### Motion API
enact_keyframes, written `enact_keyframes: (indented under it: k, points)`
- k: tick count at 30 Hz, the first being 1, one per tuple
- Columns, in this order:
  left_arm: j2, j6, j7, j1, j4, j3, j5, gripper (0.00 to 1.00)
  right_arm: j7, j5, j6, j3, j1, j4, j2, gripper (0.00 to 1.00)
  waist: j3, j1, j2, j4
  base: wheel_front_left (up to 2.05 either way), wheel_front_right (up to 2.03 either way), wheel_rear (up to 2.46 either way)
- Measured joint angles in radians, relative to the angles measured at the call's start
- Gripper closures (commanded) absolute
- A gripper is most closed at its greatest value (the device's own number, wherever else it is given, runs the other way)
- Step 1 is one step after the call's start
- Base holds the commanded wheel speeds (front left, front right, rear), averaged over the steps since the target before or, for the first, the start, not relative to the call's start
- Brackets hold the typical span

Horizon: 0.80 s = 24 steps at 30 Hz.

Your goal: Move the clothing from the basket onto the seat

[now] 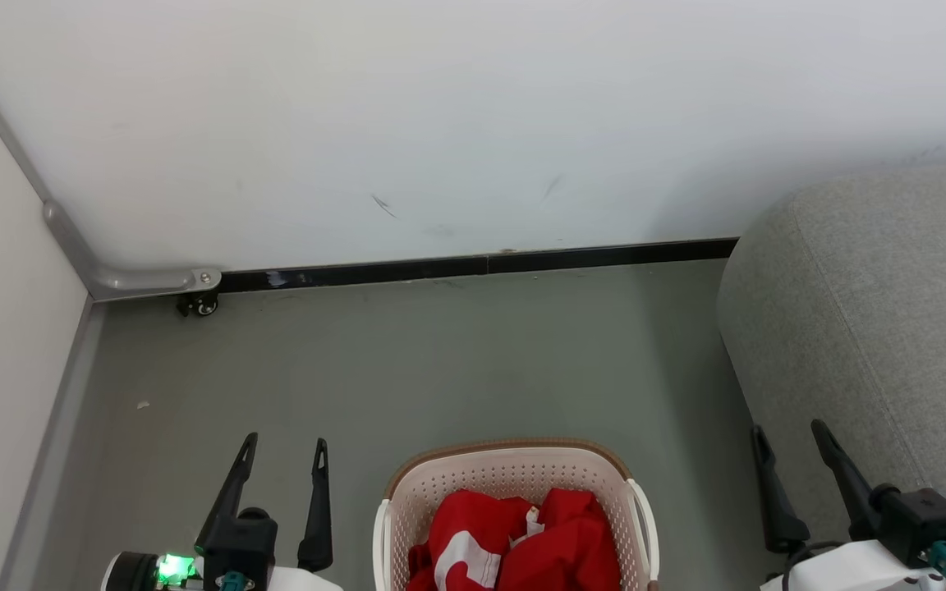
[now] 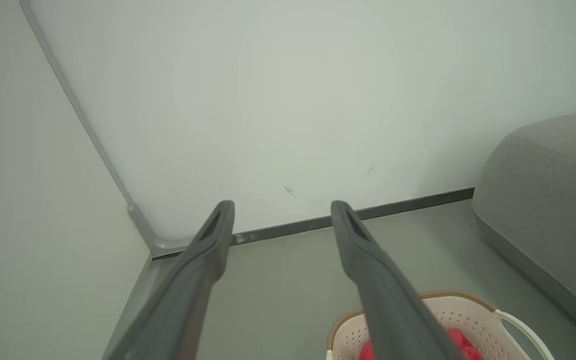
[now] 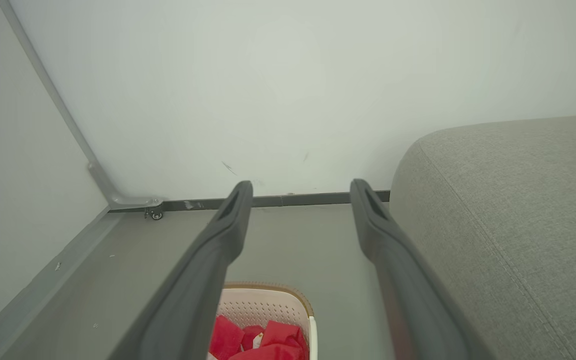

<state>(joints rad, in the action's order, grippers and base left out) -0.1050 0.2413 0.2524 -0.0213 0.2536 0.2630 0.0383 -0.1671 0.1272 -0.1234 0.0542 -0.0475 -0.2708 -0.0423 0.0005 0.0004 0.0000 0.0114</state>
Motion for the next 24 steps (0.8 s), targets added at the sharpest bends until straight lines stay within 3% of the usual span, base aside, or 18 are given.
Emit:
enact_keyframes:
  k: [12,24]
  points:
    - [-0.043,-0.032,0.000,-0.044,0.030,0.022,-0.025,0.00,0.000,-0.022,0.000,0.009,0.001,0.036,0.000,0.00,0.040,-0.0001,0.0000,-0.009,0.00,0.00,0.00]
    - [-0.042,-0.070,0.000,-0.121,0.096,0.072,-0.052,0.00,-0.009,-0.022,0.000,0.049,0.009,0.089,0.001,0.00,0.110,-0.0001,0.0000,-0.027,0.00,0.00,0.00]
